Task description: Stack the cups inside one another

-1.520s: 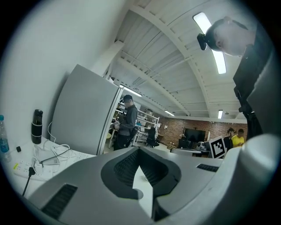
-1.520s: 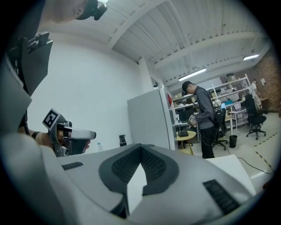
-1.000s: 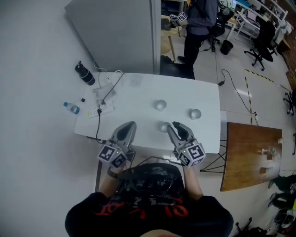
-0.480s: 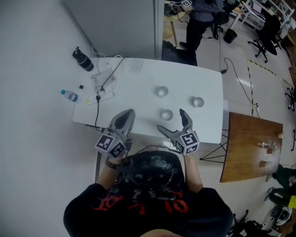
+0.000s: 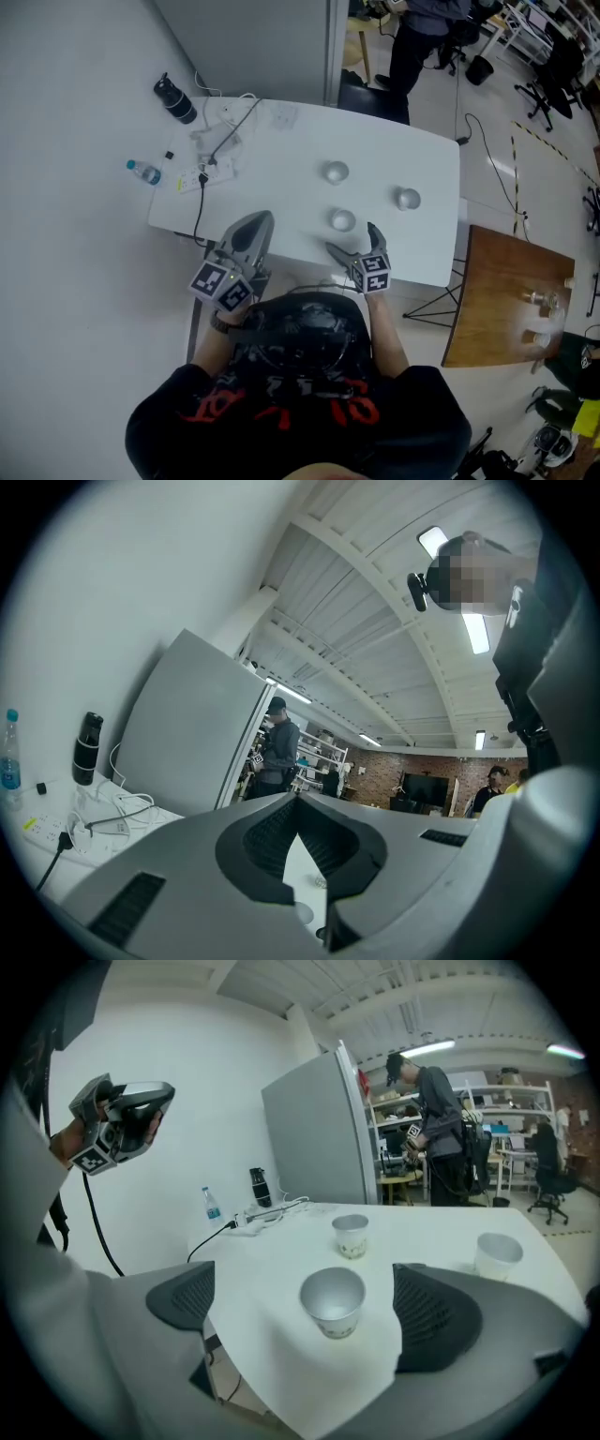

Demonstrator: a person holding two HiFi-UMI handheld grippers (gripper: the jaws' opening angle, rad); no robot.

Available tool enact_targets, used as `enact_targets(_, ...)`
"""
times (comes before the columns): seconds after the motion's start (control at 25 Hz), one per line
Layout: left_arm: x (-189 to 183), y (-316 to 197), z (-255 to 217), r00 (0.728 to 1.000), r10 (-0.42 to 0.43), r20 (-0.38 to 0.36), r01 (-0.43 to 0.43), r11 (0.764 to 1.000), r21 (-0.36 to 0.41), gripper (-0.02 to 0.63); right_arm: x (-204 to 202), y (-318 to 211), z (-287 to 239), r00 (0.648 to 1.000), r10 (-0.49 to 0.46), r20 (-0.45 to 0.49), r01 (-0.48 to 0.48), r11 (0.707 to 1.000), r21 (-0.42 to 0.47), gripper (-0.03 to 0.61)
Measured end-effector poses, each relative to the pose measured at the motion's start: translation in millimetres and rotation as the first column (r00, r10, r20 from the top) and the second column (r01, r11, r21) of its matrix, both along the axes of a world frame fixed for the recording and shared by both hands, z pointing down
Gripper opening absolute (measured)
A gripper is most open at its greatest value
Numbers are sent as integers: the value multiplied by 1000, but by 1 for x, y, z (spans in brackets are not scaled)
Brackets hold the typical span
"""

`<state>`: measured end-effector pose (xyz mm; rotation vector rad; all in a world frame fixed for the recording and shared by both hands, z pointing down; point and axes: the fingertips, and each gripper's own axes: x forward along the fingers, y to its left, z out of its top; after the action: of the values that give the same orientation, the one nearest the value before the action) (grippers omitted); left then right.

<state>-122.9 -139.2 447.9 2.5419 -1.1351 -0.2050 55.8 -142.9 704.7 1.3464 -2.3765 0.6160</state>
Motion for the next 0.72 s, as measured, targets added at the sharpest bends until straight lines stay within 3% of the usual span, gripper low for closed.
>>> enact_targets(0.24,-7,8,-1,997,-21,-71,20,1000,-16,0,-6,4,23,993,-18,116,29,995,-96,598)
enact_targets(0.4,-10,10,0,997,-33,-75,32,999,-18,0,2,-5,36,996,16,83,-6,993,-117,598)
enact_targets(0.56,-13,12,0,996,-50,-71,49,999,-21,0,2,-5,52,999,-35,-20,32,991,-130,537)
enact_targets(0.72,-14,11,-3,996,-61,-63,61,998,-5,0,1,-11,62,995,-62,-79,50,989,-141,535)
